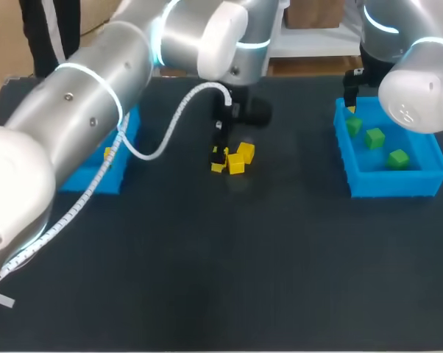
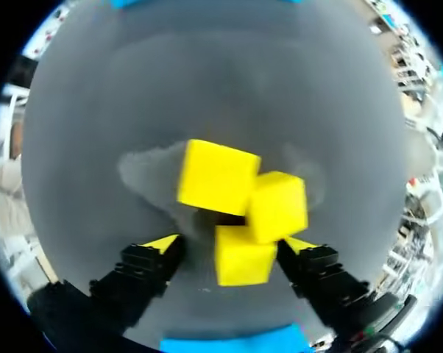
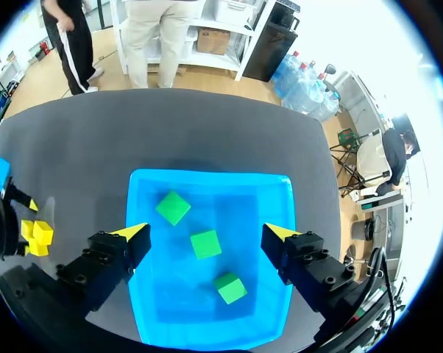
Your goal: Put the green cubes in the right bin and the yellow cubes in the left bin.
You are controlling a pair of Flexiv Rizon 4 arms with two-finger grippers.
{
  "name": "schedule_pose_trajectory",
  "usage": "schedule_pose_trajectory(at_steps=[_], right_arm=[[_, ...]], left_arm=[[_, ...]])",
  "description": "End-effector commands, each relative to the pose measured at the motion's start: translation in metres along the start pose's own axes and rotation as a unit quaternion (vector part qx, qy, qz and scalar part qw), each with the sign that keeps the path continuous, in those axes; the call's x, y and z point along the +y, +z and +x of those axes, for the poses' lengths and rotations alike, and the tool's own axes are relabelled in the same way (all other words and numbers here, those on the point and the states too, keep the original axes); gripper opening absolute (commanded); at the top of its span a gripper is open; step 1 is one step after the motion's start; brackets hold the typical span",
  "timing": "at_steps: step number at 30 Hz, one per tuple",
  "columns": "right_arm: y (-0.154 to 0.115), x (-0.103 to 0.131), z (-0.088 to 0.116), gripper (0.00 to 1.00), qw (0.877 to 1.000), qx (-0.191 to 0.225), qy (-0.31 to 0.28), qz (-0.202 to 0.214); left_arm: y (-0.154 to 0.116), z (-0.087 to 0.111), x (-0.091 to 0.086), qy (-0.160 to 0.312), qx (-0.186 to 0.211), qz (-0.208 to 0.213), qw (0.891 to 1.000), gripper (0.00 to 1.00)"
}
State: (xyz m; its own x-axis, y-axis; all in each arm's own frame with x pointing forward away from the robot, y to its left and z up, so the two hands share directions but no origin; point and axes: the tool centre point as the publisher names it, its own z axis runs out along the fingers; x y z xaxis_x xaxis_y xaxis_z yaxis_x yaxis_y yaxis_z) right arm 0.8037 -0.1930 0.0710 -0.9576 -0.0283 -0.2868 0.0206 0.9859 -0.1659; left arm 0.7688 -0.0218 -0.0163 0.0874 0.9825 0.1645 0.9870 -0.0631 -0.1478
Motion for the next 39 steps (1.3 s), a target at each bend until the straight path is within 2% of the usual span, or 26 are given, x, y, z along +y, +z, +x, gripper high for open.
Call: schedule_pose_trajectory(at_steps=[1, 5, 10, 13, 16, 19, 23, 27, 30, 32, 37, 39], right_arm=[[0.000, -0.001, 0.002, 1.00, 1.000, -0.003, 0.001, 0.000], [0.000, -0.001, 0.002, 1.00, 1.000, -0.003, 0.001, 0.000], [0.000, -0.001, 0.002, 1.00, 1.000, -0.003, 0.001, 0.000], [0.000, -0.001, 0.002, 1.00, 1.000, -0.003, 0.001, 0.000], [0.000, -0.001, 0.002, 1.00, 1.000, -0.003, 0.001, 0.000], [0.000, -0.001, 0.002, 1.00, 1.000, -0.003, 0.001, 0.000], [0.000, -0.001, 0.002, 1.00, 1.000, -0.003, 0.001, 0.000], [0.000, -0.001, 0.002, 1.00, 1.000, -0.003, 0.001, 0.000], [0.000, -0.001, 0.002, 1.00, 1.000, -0.003, 0.001, 0.000], [0.000, -0.001, 0.002, 1.00, 1.000, -0.003, 0.001, 0.000], [0.000, -0.001, 0.002, 1.00, 1.000, -0.003, 0.001, 0.000], [0.000, -0.001, 0.002, 1.00, 1.000, -0.003, 0.001, 0.000]], left_arm=[[0.014, 0.001, 0.000, -0.018, -0.005, -0.054, 0.998, 0.00], [0.013, 0.002, 0.000, -0.018, -0.012, -0.096, 0.995, 0.00], [-0.001, 0.007, 0.003, -0.031, -0.028, -0.140, 0.989, 0.00], [-0.013, 0.015, 0.007, -0.051, -0.039, -0.170, 0.983, 0.00], [-0.034, 0.026, 0.012, -0.084, -0.071, -0.187, 0.976, 0.00], [-0.058, 0.043, 0.019, -0.131, -0.109, -0.202, 0.964, 0.00], [-0.087, 0.072, 0.028, -0.193, -0.151, -0.226, 0.943, 0.00], [-0.101, 0.106, 0.036, -0.249, -0.154, -0.262, 0.920, 0.00], [-0.101, 0.134, 0.041, -0.299, -0.140, -0.282, 0.901, 0.00], [-0.098, 0.153, 0.043, -0.337, -0.128, -0.294, 0.885, 0.00], [-0.086, 0.202, 0.047, -0.442, -0.117, -0.299, 0.838, 0.00], [-0.082, 0.217, 0.047, -0.468, -0.116, -0.297, 0.824, 0.00]])
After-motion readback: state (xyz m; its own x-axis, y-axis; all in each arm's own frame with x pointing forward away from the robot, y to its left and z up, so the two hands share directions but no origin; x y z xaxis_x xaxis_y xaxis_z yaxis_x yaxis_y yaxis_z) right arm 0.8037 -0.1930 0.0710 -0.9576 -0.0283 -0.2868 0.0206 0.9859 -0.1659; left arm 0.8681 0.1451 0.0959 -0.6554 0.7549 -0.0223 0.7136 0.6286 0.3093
